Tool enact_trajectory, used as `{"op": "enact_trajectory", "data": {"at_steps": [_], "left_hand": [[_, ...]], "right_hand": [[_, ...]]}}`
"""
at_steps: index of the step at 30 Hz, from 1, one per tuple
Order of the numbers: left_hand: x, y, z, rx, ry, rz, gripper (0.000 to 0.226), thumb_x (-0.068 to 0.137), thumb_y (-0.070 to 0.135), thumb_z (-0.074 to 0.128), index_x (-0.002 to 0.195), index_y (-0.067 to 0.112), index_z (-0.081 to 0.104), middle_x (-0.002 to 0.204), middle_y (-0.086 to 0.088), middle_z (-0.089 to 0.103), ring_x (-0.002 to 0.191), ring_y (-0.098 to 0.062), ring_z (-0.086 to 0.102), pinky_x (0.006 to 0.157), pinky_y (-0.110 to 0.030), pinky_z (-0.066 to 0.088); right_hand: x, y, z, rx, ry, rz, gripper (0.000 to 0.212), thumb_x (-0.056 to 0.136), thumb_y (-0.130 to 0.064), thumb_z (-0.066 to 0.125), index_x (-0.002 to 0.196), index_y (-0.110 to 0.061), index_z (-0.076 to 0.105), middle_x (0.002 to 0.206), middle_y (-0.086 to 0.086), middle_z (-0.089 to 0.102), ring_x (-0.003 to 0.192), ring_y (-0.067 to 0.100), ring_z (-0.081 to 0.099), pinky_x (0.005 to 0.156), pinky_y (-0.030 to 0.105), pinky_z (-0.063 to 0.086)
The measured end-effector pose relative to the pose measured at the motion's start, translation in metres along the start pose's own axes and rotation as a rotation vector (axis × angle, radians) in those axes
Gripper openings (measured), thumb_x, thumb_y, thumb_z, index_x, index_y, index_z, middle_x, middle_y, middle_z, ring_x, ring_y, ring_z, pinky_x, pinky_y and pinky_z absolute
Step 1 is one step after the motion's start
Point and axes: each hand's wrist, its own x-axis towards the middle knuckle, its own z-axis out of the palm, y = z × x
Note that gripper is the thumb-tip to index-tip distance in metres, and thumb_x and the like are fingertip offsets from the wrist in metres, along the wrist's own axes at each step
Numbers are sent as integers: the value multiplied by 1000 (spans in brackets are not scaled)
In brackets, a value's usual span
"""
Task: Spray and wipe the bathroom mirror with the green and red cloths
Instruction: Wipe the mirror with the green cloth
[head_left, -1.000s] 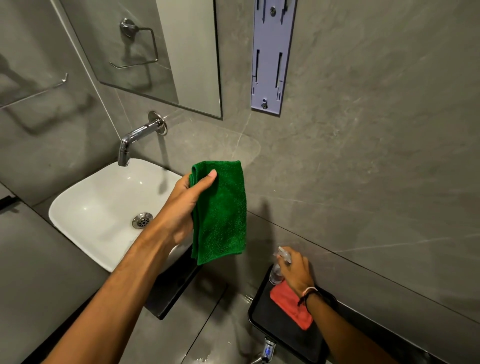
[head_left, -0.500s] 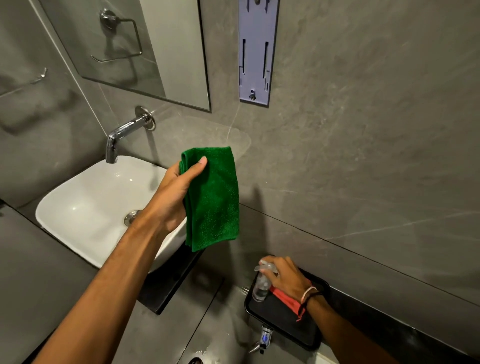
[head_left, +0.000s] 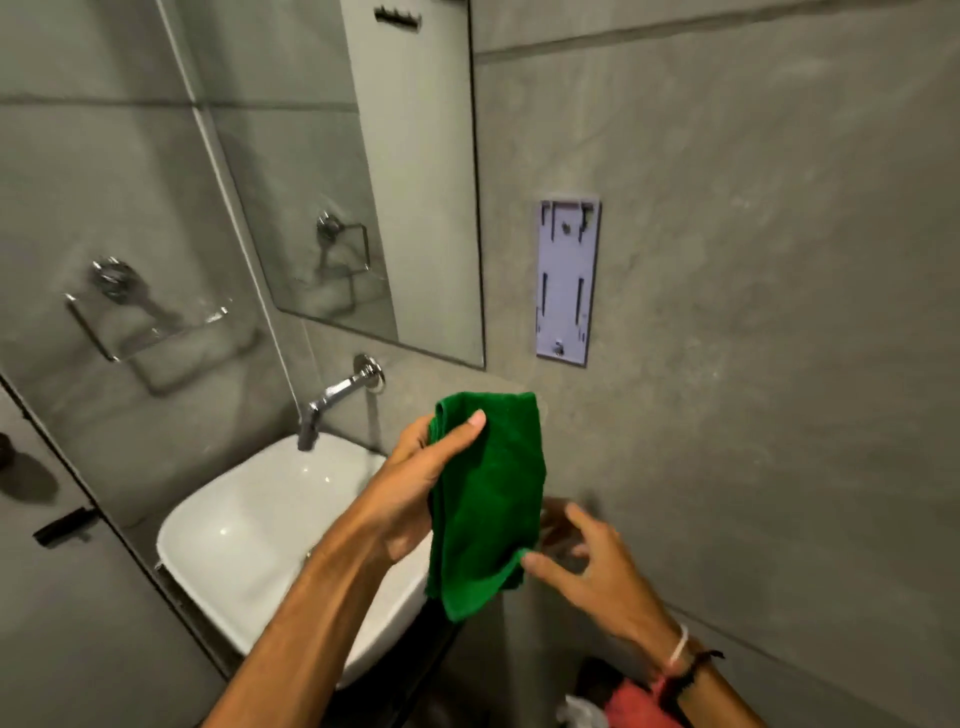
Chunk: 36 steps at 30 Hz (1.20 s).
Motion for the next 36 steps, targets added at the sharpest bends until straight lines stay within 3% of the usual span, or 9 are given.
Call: {"op": "enact_trajectory", "data": {"at_steps": [5, 10, 12, 15, 18, 20, 23, 28, 36], "left_hand": [[-19, 74, 10, -148, -35, 136, 44, 89, 25, 66, 127, 3, 65, 121, -24, 73, 103, -32, 75, 85, -44, 64], [-36, 135, 1, -520, -213, 322, 65, 72, 40, 83, 124, 3, 69, 126, -26, 69, 117, -33, 69, 86, -50, 63], [-31, 151, 4, -601, -186, 462, 64, 70, 46, 82, 120, 8, 70, 113, -20, 72, 121, -29, 68, 93, -54, 60], [-17, 184, 23, -648, -22, 605, 89, 38, 53, 89, 114, 8, 75, 98, -18, 80, 78, -29, 79, 73, -49, 64], [13, 235, 46, -667, 37, 851, 90, 60, 63, 79, 138, 25, 60, 146, -18, 58, 116, -32, 66, 100, -49, 54], [45, 282, 66, -503, 174, 1171, 81, 84, 67, 59, 154, 34, 36, 167, -2, 29, 148, -18, 36, 123, -44, 29], [97, 358, 109, -16, 306, 1492, 58, 104, 40, 25, 160, 30, 15, 171, 9, 6, 156, -3, 8, 130, -32, 8], [195, 395, 124, 1095, 381, 1526, 59, 104, 45, 24, 159, 40, 5, 171, 2, -13, 157, -13, -15, 127, -58, -4], [232, 439, 78, 1143, 473, 1753, 54, 106, 38, 30, 159, 36, 18, 172, 0, 7, 159, -13, 4, 129, -45, 8]], "right_hand": [[48, -168, -50, 398, -154, -279, 34, 92, -28, 64, 125, -19, 67, 122, -6, 77, 116, 13, 72, 93, 23, 57], [104, -271, -59, 500, -121, -371, 18, 90, -15, 74, 103, -3, 77, 93, 5, 82, 77, 12, 75, 66, 22, 59], [127, -308, -49, 545, -45, -362, 36, 79, -27, 86, 100, 0, 74, 93, 12, 81, 76, 15, 73, 67, 25, 58], [161, -358, -41, 413, 117, -370, 58, 63, -48, 89, 104, -12, 69, 96, 7, 76, 85, 18, 73, 74, 22, 57], [184, -397, -71, 33, 433, -538, 35, 86, -41, 76, 112, -22, 63, 99, -2, 67, 85, 13, 68, 79, 25, 57], [190, -416, -109, -174, 708, -703, 28, 93, -36, 67, 116, -22, 62, 111, 1, 64, 94, 21, 67, 84, 38, 58], [201, -430, -165, -597, 1050, -853, 31, 92, -29, 61, 121, -19, 62, 122, 7, 61, 110, 29, 61, 91, 43, 53], [232, -424, -215, -1257, 1060, -652, 56, 91, -40, 56, 143, -17, 55, 154, 20, 50, 143, 37, 47, 118, 54, 37], [273, -427, -215, -1567, 1105, -553, 71, 98, -58, 19, 162, -28, 19, 171, 18, 11, 160, 35, 12, 126, 62, 11]]}}
